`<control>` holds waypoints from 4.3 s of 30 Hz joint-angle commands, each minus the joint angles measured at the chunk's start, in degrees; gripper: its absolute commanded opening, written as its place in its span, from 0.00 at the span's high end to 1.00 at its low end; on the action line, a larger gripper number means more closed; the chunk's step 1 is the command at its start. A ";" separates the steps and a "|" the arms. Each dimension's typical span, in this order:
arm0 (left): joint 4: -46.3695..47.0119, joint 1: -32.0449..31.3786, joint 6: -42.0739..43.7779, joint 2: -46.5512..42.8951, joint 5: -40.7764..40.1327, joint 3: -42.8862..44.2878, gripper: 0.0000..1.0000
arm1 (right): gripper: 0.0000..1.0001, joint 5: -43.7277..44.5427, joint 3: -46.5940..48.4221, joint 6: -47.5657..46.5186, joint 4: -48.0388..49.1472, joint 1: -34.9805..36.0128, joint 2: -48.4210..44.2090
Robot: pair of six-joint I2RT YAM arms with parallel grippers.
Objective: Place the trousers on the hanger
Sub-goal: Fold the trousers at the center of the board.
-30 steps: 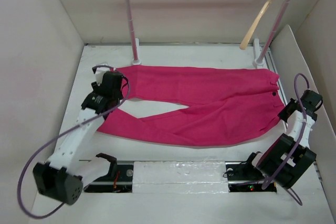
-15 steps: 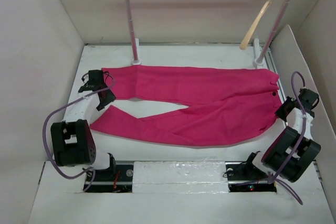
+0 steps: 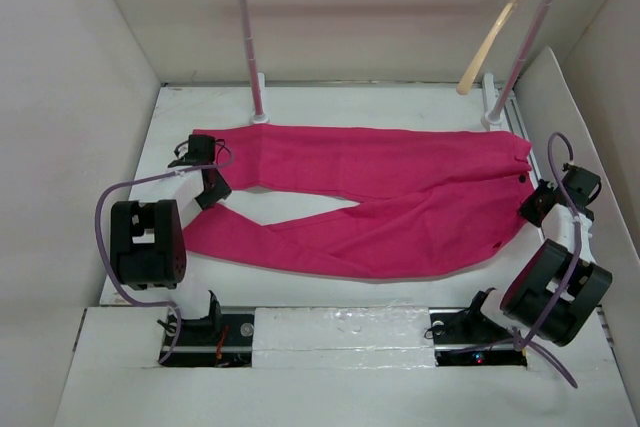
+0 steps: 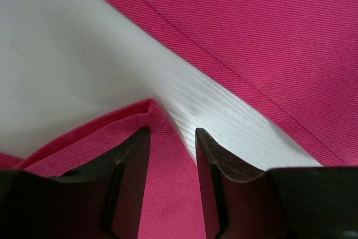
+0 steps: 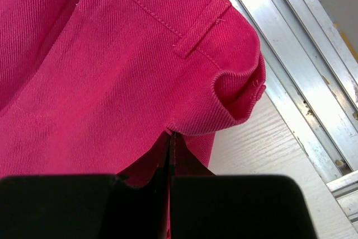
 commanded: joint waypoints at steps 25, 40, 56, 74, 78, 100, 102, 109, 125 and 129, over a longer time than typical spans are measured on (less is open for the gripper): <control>-4.14 2.73 2.12 -1.35 -7.31 -0.15 1.00 | 1.00 -3.98 2.39 1.61 1.60 1.57 -2.74; -12.69 8.45 0.89 -20.19 -16.09 15.74 1.00 | 1.00 -1.35 14.50 3.01 -1.39 5.87 -3.28; -10.22 8.98 0.97 5.73 -20.93 34.56 1.00 | 1.00 3.23 43.77 2.57 -1.74 11.94 25.54; -8.73 8.45 3.43 30.61 -21.37 59.69 0.97 | 0.55 4.72 58.28 1.17 -3.59 14.14 42.08; -7.85 8.45 3.96 32.46 -18.91 64.28 1.00 | 0.46 3.67 57.50 0.99 -5.43 14.67 38.66; 1.99 12.14 -6.76 1.44 -1.50 13.04 0.28 | 0.71 -14.35 5.99 0.72 6.96 20.21 1.21; 3.22 12.14 -7.90 1.08 0.94 8.32 0.28 | 0.56 -16.28 3.98 1.07 7.48 18.28 0.86; 3.75 12.14 -8.61 3.89 2.80 4.95 0.27 | 0.40 -16.37 -4.37 3.53 9.59 11.42 -0.90; 5.07 12.14 -7.99 15.14 0.43 9.96 0.40 | 0.36 -12.34 -2.98 11.79 23.04 11.59 16.94; 4.55 12.14 -7.55 15.58 -0.71 11.19 0.79 | 0.39 -9.17 -0.78 14.95 22.96 13.17 19.66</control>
